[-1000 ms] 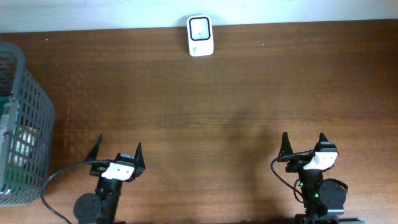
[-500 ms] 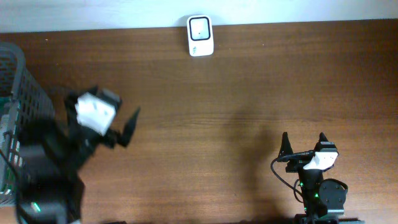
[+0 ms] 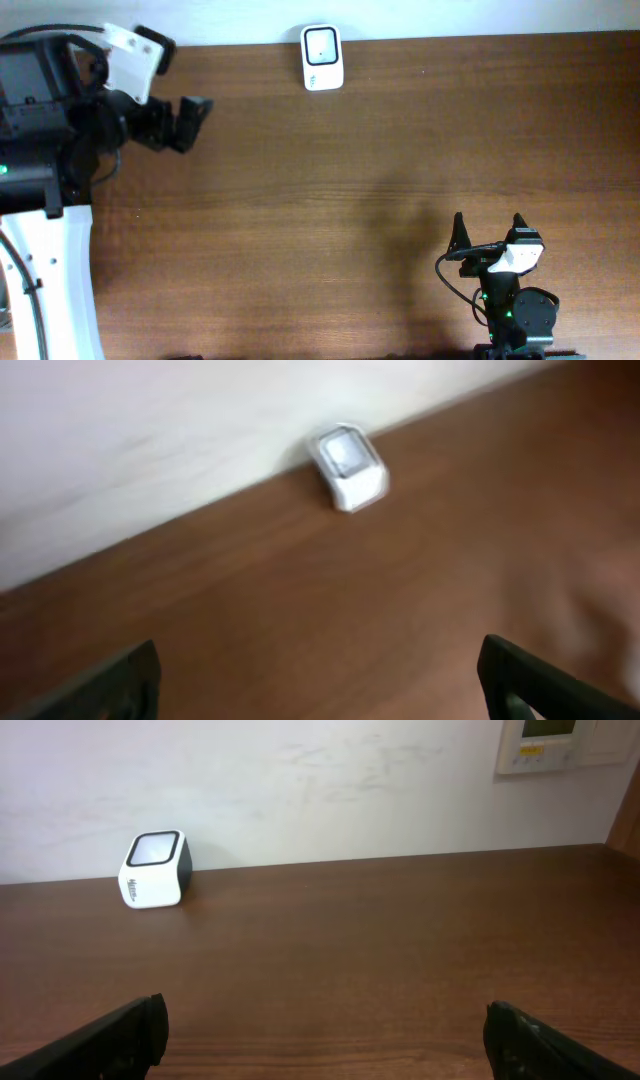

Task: Scan the item barcode
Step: 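Reach the left gripper into the grey basket toward the green package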

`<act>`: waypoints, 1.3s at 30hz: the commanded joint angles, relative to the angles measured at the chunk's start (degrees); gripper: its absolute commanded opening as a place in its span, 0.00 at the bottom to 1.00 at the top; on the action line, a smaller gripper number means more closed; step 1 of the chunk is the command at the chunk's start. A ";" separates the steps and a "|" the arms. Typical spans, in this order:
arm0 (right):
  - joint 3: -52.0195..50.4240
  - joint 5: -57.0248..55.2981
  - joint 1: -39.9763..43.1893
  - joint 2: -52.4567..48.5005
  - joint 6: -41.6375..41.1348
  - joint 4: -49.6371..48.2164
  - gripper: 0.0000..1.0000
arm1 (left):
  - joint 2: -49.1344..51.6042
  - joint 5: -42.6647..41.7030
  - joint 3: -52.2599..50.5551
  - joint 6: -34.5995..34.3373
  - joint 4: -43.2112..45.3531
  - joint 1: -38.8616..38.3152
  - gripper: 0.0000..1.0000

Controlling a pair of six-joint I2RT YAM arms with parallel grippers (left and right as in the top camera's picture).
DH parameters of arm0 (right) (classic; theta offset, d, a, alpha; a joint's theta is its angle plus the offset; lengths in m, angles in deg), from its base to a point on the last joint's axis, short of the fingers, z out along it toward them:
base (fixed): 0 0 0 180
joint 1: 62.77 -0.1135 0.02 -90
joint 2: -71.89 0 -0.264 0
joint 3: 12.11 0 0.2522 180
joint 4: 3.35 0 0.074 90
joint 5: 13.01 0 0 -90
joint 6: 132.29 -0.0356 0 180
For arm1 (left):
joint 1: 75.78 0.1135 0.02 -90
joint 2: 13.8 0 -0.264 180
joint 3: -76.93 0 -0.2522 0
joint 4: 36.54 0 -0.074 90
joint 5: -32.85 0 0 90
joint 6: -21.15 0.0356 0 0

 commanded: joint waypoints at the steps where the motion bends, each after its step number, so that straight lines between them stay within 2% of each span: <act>1: -0.31 -0.68 -0.42 0.37 -0.39 0.28 0.98 | -0.09 21.05 2.29 -16.00 2.38 5.44 0.99; 4: -0.31 -0.68 -0.42 0.37 -0.39 0.28 0.98 | -0.07 27.61 2.34 -23.19 3.65 13.42 0.99; 9: -0.31 -0.70 -0.42 0.37 -0.42 0.28 0.98 | 2.84 28.65 2.25 -28.50 2.45 25.22 0.99; 18: -0.31 -0.68 -0.42 0.37 -0.39 0.28 0.98 | 13.25 33.09 1.79 -29.09 -2.32 37.05 0.99; 23: -0.31 -0.68 -0.42 0.37 -0.42 0.28 0.98 | 17.11 30.93 -0.92 -21.79 0.37 39.23 0.99; 31: -0.31 -0.68 -0.42 0.37 -0.42 0.28 0.98 | 22.58 30.95 -11.17 -5.62 12.15 39.17 0.99; 34: -0.31 -0.68 -0.42 0.37 -0.42 0.28 0.98 | 26.01 30.75 -11.67 -2.19 15.37 39.17 0.99; 36: -0.31 -0.68 -0.42 0.37 -0.39 0.28 0.98 | 29.22 28.35 -11.67 2.51 17.86 39.17 0.99; 39: -0.31 -0.68 -0.42 0.37 -0.42 0.28 0.98 | 31.67 28.37 -11.67 4.37 19.87 39.17 0.99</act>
